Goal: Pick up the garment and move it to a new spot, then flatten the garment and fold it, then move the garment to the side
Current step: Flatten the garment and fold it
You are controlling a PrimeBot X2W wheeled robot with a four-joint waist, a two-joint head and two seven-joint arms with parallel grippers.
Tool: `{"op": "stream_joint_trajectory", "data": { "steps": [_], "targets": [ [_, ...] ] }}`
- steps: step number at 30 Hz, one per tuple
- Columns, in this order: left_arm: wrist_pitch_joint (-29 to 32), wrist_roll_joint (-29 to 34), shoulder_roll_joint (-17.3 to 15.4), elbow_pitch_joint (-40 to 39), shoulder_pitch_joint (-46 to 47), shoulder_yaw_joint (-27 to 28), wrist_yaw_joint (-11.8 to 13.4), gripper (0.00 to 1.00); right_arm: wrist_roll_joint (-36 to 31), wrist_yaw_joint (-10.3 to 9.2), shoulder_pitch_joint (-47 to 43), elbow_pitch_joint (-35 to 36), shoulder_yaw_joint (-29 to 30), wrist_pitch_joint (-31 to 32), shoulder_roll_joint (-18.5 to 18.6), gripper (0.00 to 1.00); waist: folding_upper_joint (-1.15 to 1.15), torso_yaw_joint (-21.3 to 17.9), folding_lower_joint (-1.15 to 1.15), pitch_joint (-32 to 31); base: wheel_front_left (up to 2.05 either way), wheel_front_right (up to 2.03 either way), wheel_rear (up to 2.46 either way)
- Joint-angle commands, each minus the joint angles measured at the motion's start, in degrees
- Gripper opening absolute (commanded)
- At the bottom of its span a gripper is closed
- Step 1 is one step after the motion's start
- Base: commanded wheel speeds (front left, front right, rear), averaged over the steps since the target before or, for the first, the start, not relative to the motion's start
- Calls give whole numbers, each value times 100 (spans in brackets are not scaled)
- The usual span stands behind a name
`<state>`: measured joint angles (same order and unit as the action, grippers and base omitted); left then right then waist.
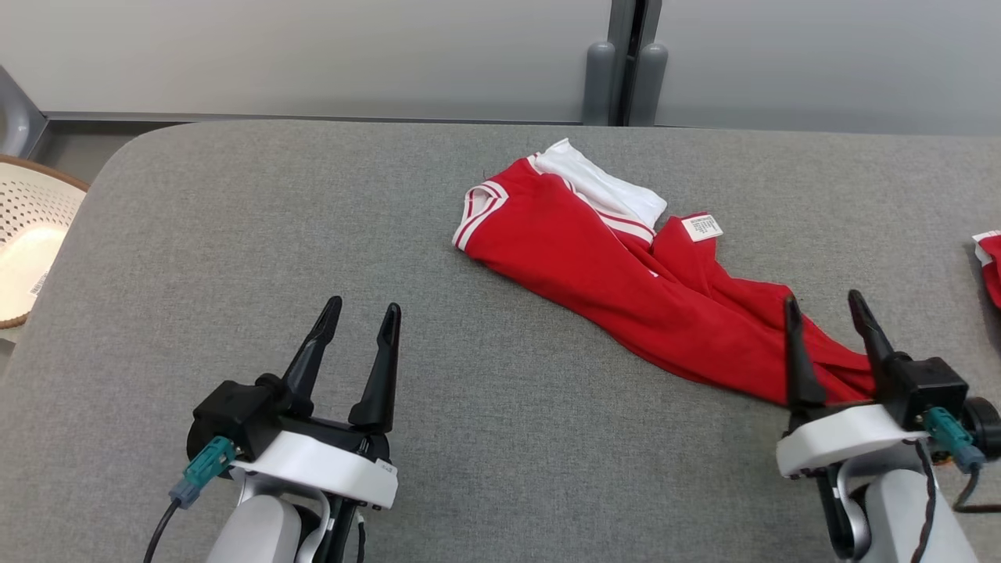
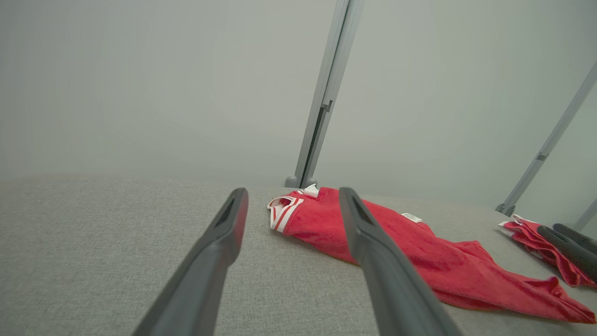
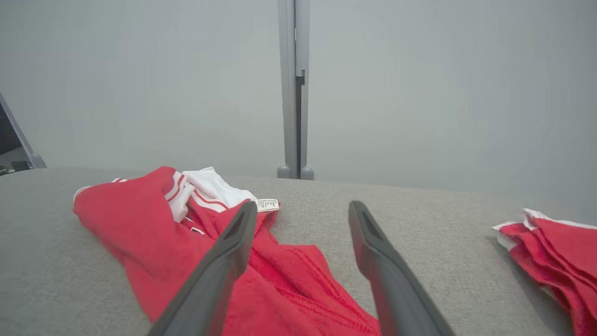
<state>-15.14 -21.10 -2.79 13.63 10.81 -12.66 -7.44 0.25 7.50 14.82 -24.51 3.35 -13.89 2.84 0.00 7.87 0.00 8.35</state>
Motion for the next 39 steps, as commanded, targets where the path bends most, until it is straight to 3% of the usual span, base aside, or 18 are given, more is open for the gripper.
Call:
{"op": "stream_joint_trajectory", "data": {
  "steps": [1, 6, 13, 20, 28, 39],
  "targets": [
    [3, 28, -23, -60, 29, 26, -7, 100, 92, -3, 27, 179, -267, -78, 12, 100, 0, 20, 0, -34, 0, 0, 0],
    [3, 75, -24, -210, -16, 9, -7, 100, 252, -3, -103, 515, -829, -93, 12, 100, 0, 79, 0, -63, 0, 0, 0],
    [3, 26, -23, -282, -70, -41, -7, 100, 297, -3, -124, 668, -1084, 59, 71, 100, 0, 220, 0, -43, 0, 0, 0],
    [3, -27, -21, -275, 15, -114, -7, 100, 682, -3, 376, 681, -1559, 750, 314, 100, 0, 437, 0, 163, 0, 0, 0],
    [3, -202, -21, -221, 232, -406, -7, 100, 1528, -3, 1528, -89, -2141, 1939, 795, 100, 0, 855, 0, 622, 0, 0, 0],
    [3, -455, -21, -173, 458, -640, -7, 100, 2278, -3, 2758, -1311, -2382, 2420, 1256, 100, 0, 1369, 0, 987, 0, 0, 0]
  ]
}}
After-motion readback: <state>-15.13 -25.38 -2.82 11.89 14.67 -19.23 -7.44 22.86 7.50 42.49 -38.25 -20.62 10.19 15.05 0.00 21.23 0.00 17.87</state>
